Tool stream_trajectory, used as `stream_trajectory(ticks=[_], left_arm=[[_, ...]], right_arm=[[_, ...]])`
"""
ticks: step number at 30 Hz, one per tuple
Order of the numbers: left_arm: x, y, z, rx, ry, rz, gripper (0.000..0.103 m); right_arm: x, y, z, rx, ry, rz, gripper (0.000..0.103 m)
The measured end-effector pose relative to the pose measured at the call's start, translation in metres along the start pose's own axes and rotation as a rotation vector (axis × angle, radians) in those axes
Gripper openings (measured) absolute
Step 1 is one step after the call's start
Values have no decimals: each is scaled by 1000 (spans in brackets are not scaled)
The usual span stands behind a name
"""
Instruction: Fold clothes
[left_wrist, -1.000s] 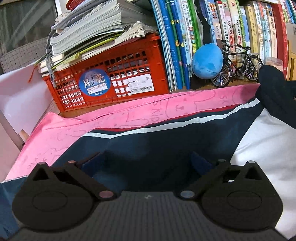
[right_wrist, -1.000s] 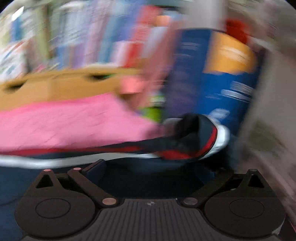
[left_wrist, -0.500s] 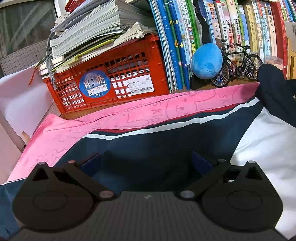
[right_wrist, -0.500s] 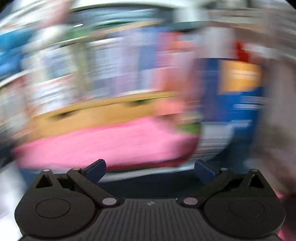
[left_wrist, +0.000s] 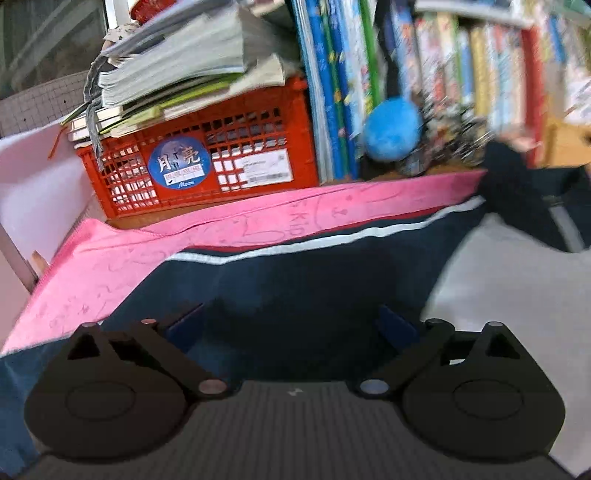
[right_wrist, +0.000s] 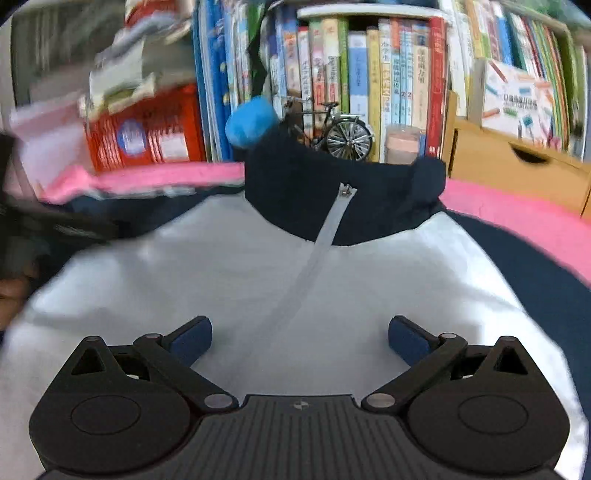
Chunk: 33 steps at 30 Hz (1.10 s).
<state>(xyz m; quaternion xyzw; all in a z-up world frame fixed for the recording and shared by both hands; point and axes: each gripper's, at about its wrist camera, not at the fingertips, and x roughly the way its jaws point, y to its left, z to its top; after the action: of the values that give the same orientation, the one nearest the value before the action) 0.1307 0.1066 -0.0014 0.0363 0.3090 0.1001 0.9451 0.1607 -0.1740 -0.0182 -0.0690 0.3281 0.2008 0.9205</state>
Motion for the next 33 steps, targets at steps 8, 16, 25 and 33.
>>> stream_trajectory(ticks=[8,16,25,33], left_arm=[[-78,129,-61,-293,-74,136,102],[-66,237,-112,-608,79,432,101],[-35,234,-101,-532,39,434,61],[-46,224,-78,-479,4,427,78]], right_arm=[[6,-1,1,13,6,0,103],[7,-1,1,12,5,-1,103],[7,-2,1,12,5,-4,103],[7,-2,1,13,4,-4,103]])
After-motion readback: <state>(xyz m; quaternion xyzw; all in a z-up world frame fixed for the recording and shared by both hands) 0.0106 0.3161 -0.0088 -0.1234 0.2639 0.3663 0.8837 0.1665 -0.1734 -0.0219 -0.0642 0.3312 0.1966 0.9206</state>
